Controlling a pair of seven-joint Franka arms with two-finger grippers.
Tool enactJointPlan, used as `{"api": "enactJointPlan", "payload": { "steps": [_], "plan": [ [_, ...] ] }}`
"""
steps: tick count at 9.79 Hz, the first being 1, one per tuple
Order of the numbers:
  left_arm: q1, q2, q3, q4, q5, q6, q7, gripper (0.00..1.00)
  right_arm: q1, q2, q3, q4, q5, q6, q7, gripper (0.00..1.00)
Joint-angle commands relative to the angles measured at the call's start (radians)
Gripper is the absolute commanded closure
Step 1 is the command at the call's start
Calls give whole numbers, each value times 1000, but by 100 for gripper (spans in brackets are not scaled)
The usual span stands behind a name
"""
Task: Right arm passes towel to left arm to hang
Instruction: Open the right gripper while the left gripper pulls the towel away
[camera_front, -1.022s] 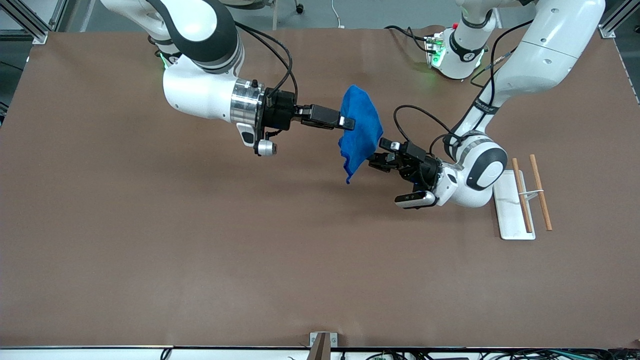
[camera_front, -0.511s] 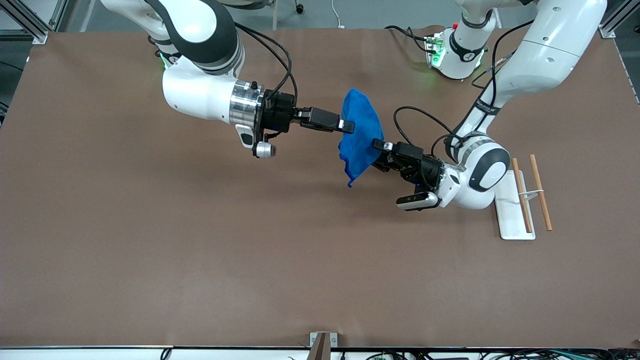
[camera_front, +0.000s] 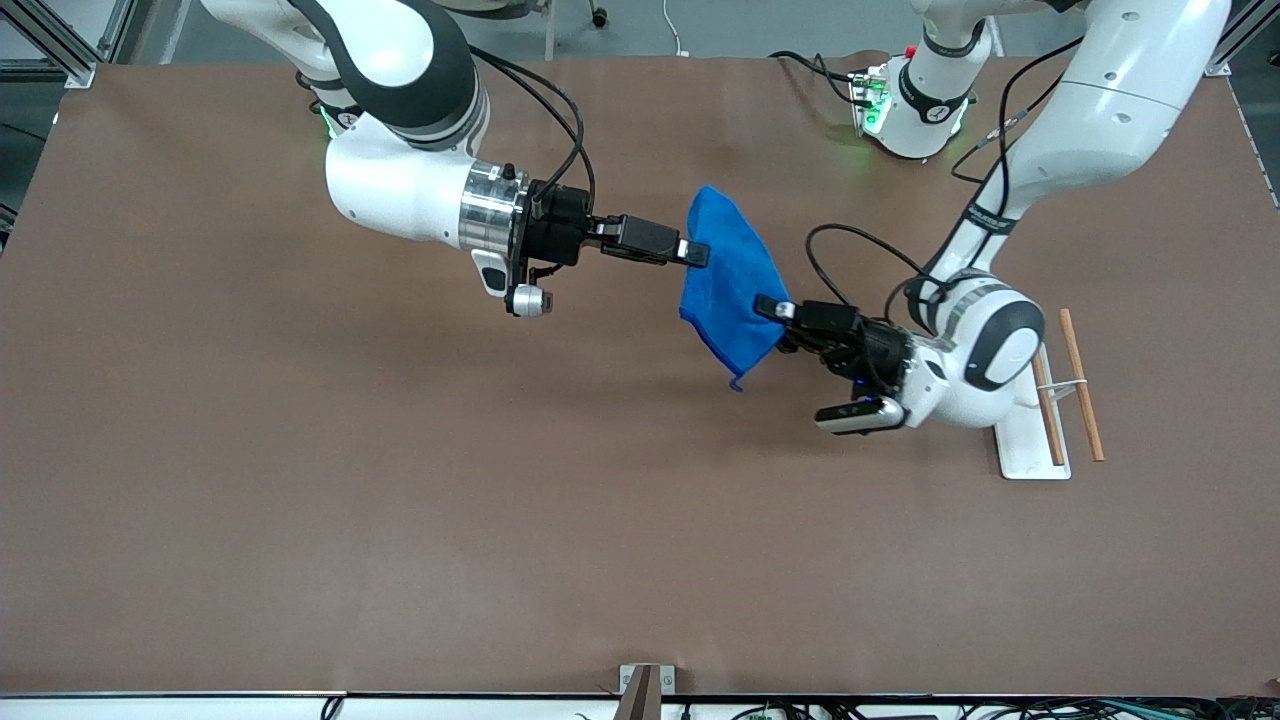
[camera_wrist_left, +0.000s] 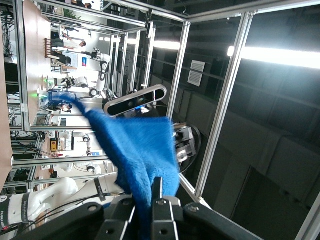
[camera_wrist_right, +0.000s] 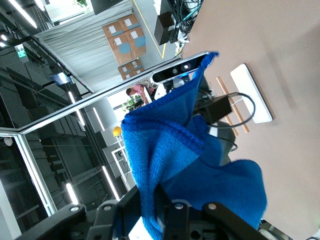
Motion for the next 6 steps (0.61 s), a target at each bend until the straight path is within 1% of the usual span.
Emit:
{"api": "enactJointPlan", "payload": {
  "steps": [1, 2, 3, 4, 5, 6],
  "plan": [
    [38, -31, 12, 28, 69, 24, -112, 92, -2, 10, 7, 17, 16, 12, -7, 19],
    [55, -45, 12, 48, 106, 30, -163, 92, -14, 6, 4, -2, -4, 11, -6, 0],
    [69, -62, 12, 56, 131, 42, -203, 92, -45, 0, 2, -26, -72, -1, -4, 0],
    [87, -77, 12, 63, 158, 49, -235, 94, -85, -2, -2, -45, -164, -50, -3, 0],
    [104, -85, 12, 72, 198, 50, -278, 98, -125, -3, -40, -52, -281, -154, -1, 0],
    [117, -97, 26, 88, 242, 56, -316, 100, -127, -19, -123, -68, -383, -240, 2, 0]
  ]
}}
